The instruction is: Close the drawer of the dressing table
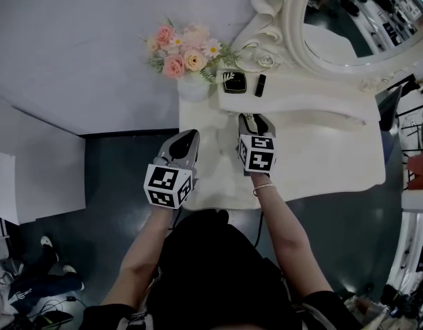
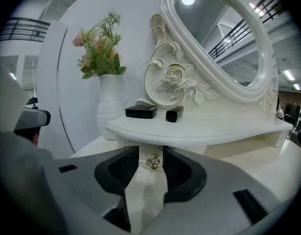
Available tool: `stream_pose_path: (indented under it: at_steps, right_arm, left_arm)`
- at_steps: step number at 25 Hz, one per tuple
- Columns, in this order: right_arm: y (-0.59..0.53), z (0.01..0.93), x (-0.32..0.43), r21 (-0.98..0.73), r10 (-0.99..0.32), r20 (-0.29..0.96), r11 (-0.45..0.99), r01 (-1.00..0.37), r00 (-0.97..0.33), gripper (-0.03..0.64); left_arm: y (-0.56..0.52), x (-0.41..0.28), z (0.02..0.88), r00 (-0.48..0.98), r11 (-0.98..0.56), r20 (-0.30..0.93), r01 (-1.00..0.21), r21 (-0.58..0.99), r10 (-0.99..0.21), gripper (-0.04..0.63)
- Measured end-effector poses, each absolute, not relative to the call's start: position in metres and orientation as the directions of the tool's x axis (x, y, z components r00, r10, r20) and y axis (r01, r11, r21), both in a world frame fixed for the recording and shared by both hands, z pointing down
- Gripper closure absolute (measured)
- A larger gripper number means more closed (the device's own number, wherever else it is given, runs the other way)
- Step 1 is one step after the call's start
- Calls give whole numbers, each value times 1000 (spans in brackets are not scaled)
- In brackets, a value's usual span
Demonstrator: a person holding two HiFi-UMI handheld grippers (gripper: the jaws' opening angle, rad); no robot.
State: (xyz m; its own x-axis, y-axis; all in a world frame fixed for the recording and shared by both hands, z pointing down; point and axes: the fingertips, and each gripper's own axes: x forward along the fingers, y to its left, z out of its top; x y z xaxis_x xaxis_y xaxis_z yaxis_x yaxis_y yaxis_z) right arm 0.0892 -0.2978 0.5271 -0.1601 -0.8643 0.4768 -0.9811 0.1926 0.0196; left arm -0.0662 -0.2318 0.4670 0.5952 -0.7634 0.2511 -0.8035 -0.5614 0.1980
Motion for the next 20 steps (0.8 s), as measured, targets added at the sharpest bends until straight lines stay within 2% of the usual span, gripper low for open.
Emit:
stream_pose_path:
  at_steps: [20]
  right_arm:
    - [-240, 497, 87, -10, -862, 452, 254, -967, -231, 474]
  left_arm:
    - [-218, -54, 461, 602, -576, 243, -799, 174, -761, 590]
